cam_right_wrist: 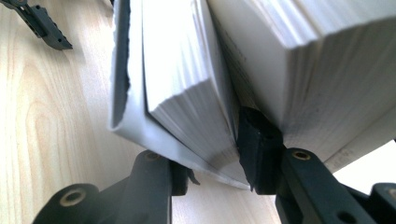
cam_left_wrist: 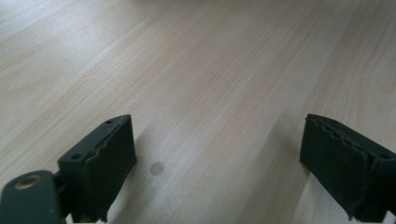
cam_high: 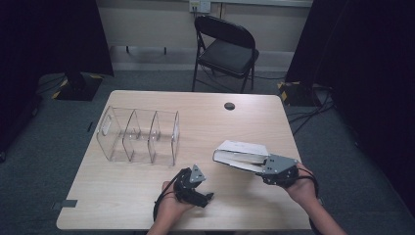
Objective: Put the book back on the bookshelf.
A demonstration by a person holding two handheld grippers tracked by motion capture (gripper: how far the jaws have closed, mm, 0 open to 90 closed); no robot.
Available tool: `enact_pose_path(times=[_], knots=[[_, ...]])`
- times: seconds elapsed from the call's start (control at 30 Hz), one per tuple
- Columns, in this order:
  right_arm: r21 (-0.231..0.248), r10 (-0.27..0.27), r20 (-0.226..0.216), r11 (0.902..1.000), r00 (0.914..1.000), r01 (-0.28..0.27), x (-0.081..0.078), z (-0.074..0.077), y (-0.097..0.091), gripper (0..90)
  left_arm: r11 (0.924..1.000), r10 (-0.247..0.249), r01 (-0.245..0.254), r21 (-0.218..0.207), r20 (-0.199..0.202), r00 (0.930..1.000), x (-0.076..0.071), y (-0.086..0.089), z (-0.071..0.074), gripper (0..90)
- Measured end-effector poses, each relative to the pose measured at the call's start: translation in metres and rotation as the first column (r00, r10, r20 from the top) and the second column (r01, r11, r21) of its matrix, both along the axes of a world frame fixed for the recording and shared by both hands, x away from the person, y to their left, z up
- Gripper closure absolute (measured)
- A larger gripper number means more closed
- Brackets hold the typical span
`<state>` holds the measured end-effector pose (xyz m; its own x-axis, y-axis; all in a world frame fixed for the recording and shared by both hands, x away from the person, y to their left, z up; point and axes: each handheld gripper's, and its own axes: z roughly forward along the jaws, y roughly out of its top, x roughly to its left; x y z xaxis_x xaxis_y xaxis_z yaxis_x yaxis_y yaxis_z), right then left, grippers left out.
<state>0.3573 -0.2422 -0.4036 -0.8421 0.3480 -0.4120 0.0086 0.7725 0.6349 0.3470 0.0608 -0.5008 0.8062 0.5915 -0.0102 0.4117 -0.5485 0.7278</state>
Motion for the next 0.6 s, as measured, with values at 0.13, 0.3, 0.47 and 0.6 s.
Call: enact_pose_path(times=[0.13,0.3,0.47,0.6], knots=[[-0.033,-0.007,-0.012,0.9994,0.9999,0.007,0.001,0.005,0.002,67.9,0.9999,-0.006,0.006,0.009,-0.003,1.0000,0.000,0.000,0.001,8.5],[-0.072,-0.017,-0.008,0.9973,0.9998,0.016,0.005,0.013,0.004,70.6,0.9999,0.000,0.000,0.017,-0.003,1.0000,0.000,0.000,0.001,8.5],[-0.098,-0.021,-0.018,0.9950,0.9996,0.020,0.008,0.019,0.005,71.8,0.9999,0.004,-0.004,0.014,-0.003,1.0000,-0.001,0.000,0.001,8.5],[-0.127,-0.014,-0.020,0.9918,0.9997,0.011,0.010,0.022,0.006,72.5,0.9998,0.000,0.000,0.019,-0.001,1.0000,-0.001,0.001,0.001,8.5]])
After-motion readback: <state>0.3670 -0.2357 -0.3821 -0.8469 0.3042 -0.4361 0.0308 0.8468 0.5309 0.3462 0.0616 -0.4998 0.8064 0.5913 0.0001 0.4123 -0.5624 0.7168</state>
